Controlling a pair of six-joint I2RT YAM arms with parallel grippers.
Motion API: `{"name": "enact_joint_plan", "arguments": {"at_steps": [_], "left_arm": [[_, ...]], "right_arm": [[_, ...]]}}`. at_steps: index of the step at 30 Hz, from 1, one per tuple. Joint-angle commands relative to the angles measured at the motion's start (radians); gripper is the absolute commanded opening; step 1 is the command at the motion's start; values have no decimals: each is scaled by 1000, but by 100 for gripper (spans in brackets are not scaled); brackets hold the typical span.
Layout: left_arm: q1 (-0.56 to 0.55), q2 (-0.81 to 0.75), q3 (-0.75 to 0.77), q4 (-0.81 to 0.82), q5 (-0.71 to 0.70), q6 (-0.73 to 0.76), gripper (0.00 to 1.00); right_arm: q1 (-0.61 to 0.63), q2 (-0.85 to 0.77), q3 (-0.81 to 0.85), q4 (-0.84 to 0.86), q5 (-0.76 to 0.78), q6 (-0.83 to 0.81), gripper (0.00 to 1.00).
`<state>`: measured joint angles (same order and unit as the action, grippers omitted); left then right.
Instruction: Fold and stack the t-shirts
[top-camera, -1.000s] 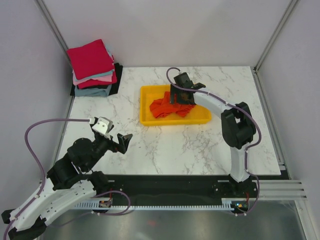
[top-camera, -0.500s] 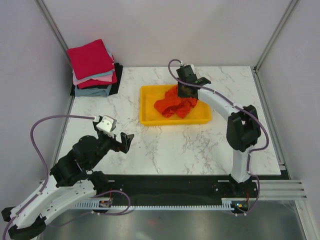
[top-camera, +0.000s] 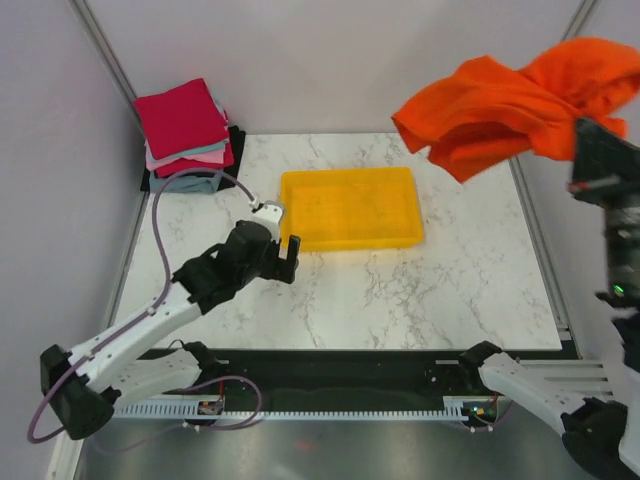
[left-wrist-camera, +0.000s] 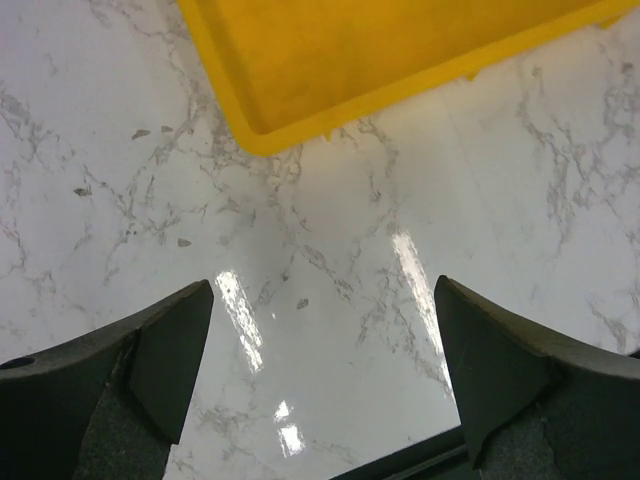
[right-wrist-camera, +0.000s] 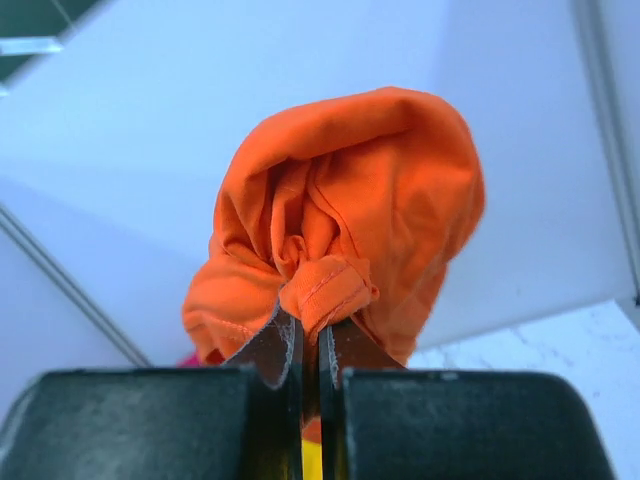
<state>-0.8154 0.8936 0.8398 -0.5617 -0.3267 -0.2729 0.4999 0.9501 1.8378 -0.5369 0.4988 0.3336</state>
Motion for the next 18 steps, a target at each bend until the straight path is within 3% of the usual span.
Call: {"name": "enact_joint_plan", "arguments": {"at_steps": [1,3,6,11,14,18], "left_arm": [[144,164,70,77,130,-156,100],[314,233,79,160,280,-176,96],[410,401,131,255,322,-160,91],[458,744,309,309,379,-117,85],[458,872,411,310,368,-117,78],[458,1088,539,266,330,-146,62]], "right_arm": [[-3,-56,-25,-95,116,-38,0],[-3,-88,-26,-133,119,-35,0],[-3,-138,-61,-178,98,-16,0],[-1,-186,-98,-227,58,10,0],[0,-203,-86,-242,53,4,0],[-1,-212,-60,-258,41,-11,0]]}}
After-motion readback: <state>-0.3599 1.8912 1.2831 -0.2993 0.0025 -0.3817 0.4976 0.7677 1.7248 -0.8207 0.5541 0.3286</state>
